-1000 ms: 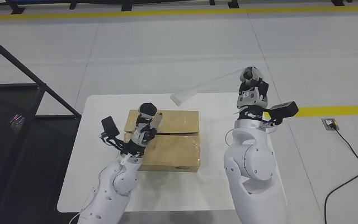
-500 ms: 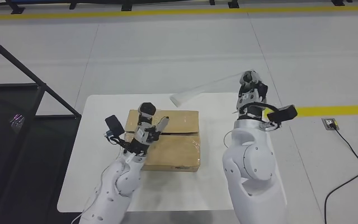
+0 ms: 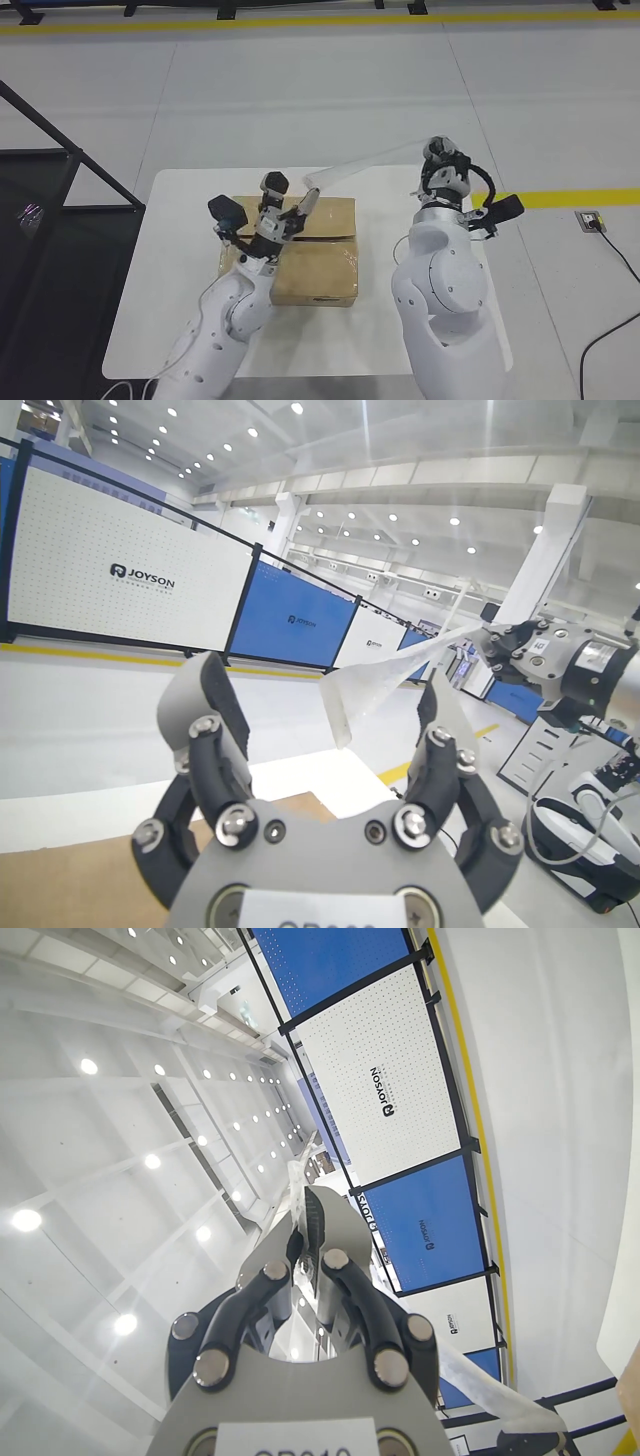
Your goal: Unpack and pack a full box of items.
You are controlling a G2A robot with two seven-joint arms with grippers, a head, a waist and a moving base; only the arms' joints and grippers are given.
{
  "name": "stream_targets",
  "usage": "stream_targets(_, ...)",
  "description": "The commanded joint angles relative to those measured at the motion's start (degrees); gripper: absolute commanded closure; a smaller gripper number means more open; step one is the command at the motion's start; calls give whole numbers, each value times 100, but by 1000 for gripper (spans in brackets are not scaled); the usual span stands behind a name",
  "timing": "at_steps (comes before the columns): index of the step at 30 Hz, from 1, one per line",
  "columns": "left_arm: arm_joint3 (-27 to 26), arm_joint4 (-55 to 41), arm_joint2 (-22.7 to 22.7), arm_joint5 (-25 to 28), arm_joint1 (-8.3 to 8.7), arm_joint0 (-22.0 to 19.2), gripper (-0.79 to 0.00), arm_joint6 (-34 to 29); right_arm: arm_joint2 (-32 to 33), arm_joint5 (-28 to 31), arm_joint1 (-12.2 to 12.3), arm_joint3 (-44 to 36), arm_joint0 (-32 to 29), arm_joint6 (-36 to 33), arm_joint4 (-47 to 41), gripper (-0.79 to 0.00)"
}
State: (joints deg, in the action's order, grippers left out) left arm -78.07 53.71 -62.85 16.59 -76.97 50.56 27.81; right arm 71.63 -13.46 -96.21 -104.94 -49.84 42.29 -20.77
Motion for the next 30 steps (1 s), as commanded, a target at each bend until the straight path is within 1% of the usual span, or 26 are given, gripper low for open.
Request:
stream_targets(1,56,90,7,-99,-16,-35,-650,-23,-5,-23,-10,-28,-29,-26,15,0)
stream_targets(3,117,93,10,-143,-35,-75,-628,-22,-8,-49,-20,-58,-56,-47,26,0)
stream_targets(8,294,168,60,-225,-85,-178,-533,-61,-2,-161,-42,-174,-136,-184,-19,0)
stream_targets(11,402,281,85,-262,-106,-229,-505,-87,16,-208,-53,-238,-187,-257,-37,0)
stream_targets(13,471,306,86,-277,-121,-250,-462,-68,39,-254,-59,-282,-217,-309,-62,0)
stream_targets(16,552,319,66,-276,-139,-283,-437,-59,73,-306,-67,-333,-257,-357,-74,0)
stream_targets(18,580,332,41,-272,-146,-294,-394,-51,91,-345,-76,-365,-280,-389,-122,0)
stream_targets(26,699,572,-53,-296,-158,-313,-369,-17,154,-505,-107,-469,-312,-486,-240,0)
stream_targets(27,712,573,-69,-297,-161,-318,-339,-9,157,-521,-109,-477,-314,-498,-232,0)
stream_targets(30,741,613,-104,-308,-169,-332,-314,-8,167,-556,-120,-500,-325,-532,-246,0)
